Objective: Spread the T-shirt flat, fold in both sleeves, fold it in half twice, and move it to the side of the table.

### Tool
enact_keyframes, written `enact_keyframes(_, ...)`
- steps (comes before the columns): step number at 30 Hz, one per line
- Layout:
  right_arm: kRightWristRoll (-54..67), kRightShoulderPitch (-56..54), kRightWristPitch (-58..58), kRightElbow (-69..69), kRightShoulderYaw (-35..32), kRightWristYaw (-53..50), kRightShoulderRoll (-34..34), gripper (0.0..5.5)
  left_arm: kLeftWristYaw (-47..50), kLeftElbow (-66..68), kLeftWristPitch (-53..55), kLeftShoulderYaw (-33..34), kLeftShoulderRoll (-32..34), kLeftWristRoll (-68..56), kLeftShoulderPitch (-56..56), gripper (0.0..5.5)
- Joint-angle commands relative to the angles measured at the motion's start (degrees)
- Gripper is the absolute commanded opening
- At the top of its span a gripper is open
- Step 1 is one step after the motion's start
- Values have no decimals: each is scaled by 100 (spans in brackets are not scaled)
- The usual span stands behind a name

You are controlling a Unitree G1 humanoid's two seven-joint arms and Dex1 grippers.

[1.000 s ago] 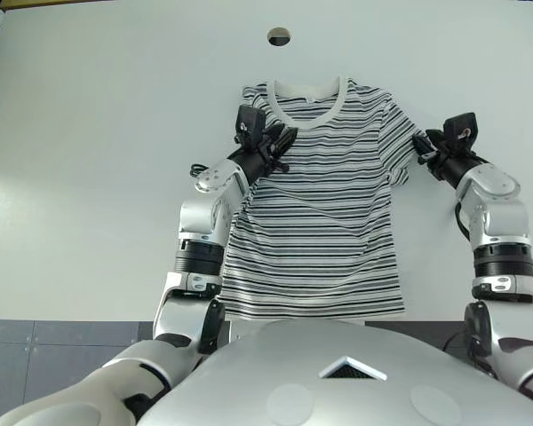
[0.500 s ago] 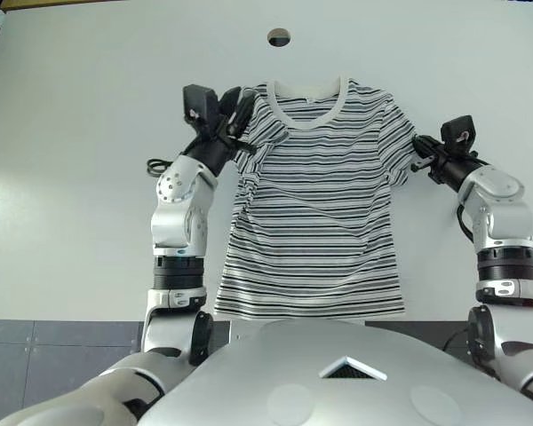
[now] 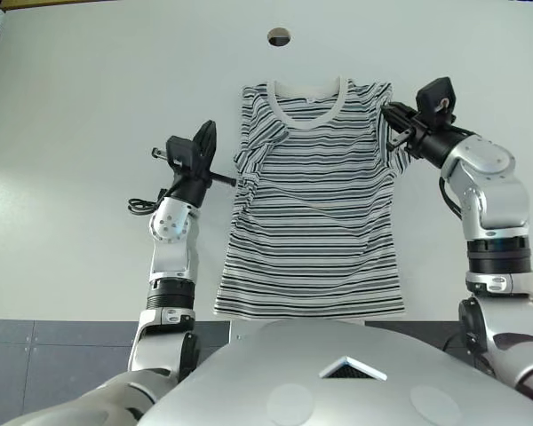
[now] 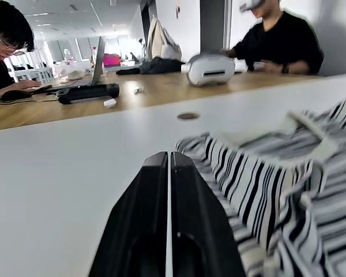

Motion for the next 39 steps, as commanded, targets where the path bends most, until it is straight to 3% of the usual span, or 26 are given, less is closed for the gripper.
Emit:
enact_keyframes(1, -142, -448, -113, 325, 327, -26, 341, 10, -160, 166, -194, -28, -90, -104, -148, 13)
enact_keyframes(10, -912, -965, -616, 1871, 1339, 71, 960, 10, -99, 417, -290, 5, -204, -140, -355, 13)
enact_keyframes(16, -1320, -795, -975, 2478, 1588, 159, 849, 108, -94, 274, -265, 68, -245, -235, -305, 10)
enact_keyframes(20, -1088, -689, -1071, 2100, 1292, 202, 844, 179, -152, 288, -308, 88, -175, -222, -289, 10)
enact_keyframes(25, -197, -124, -1407, 518, 436, 786, 377, 179, -576, 55, -901, 99, 27, -229, 9, 10)
enact_keyframes(28, 663, 522, -1336, -859, -240, 1412, -224, 179, -1173, -584, -1082, 147, 749, -262, 247, 10)
enact_keyframes(31, 436, 1176, -1839, -1517, -475, 1589, -804, 179, -1639, -1162, -1213, 105, 1513, 29, 461, 10)
enact_keyframes(33, -529, 1796, -2892, -1473, -259, 1614, -1407, 185, -2012, -1497, -1383, 6, 2214, 606, 914, 41)
enact_keyframes(36, -2939, 2722, -5909, -1254, 45, 1009, -2636, 185, -2271, -1442, -1870, -24, 3208, 1696, 1600, 98)
enact_keyframes(39, -4154, 3033, -7341, -1046, 79, 364, -3108, 185, -2305, -1024, -2329, -239, 3728, 2415, 1857, 146)
